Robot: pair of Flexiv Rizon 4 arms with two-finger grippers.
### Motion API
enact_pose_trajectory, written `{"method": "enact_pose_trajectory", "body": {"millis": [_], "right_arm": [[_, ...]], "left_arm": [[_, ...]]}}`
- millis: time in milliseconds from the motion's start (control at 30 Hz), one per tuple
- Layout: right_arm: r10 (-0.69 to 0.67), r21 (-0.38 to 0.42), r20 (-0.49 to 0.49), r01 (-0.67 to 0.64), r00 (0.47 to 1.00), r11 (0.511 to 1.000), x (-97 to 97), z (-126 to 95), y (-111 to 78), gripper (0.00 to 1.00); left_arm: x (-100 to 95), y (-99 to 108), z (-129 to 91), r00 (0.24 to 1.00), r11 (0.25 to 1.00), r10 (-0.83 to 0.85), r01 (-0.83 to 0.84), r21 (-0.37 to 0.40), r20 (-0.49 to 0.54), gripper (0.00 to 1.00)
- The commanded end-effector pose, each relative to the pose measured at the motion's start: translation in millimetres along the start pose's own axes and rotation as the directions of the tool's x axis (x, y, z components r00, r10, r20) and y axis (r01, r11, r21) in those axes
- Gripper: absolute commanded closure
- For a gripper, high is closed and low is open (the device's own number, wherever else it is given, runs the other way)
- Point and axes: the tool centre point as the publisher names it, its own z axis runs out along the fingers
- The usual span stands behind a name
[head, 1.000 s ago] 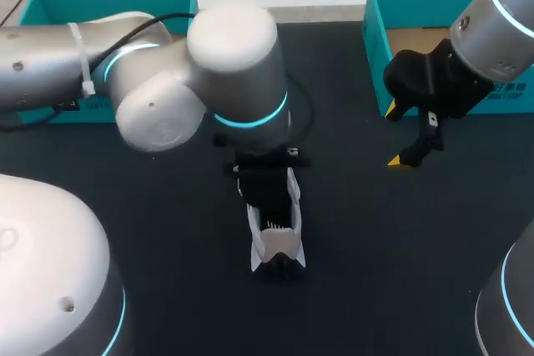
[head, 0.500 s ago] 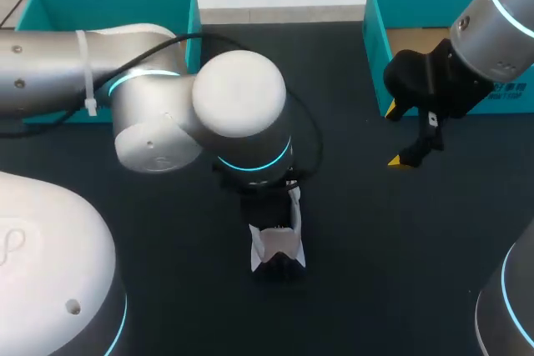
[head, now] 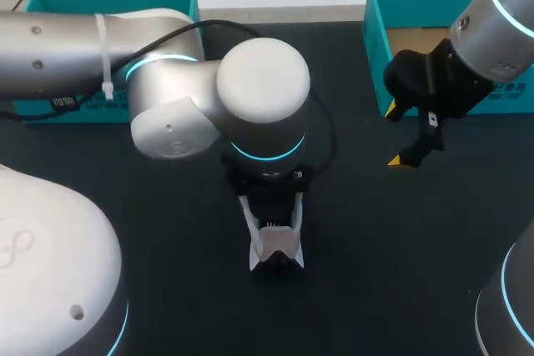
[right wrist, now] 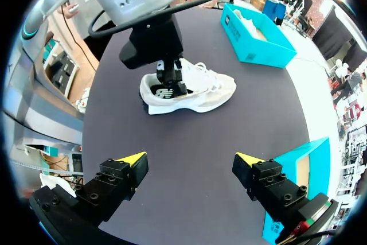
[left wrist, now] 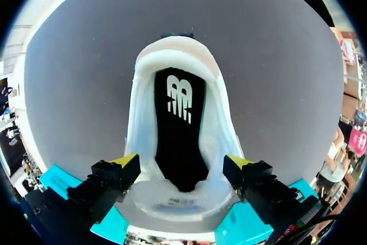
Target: Take the shoe out of the shoebox, open the shoe tongue, remove and reinsert the insole, then place the shoe into the shoebox
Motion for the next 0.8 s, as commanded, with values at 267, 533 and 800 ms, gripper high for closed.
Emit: {"method": "enact_pose_trajectory", "body": {"millis": [267, 533, 800], "right_arm": [[0.000, 0.003, -0.001, 0.000, 1.000, 1.000, -0.9, 1.6, 1.0, 0.00], [0.000, 0.003, -0.001, 0.000, 1.000, 1.000, -0.9, 1.6, 1.0, 0.00], [0.000, 0.003, -0.001, 0.000, 1.000, 1.000, -0.9, 1.6, 1.0, 0.00]], "left_arm": [[4.6, 10.9, -16.7, 1.000, 1.000, 0.006, -0.007, 0.023, 0.020, 0.00], [-0.3, 22.4, -15.3, 1.000, 0.999, -0.003, 0.003, 0.048, 0.013, 0.08], [3.4, 22.2, -24.9, 0.999, 0.997, -0.024, 0.021, 0.078, 0.042, 0.71]]}}
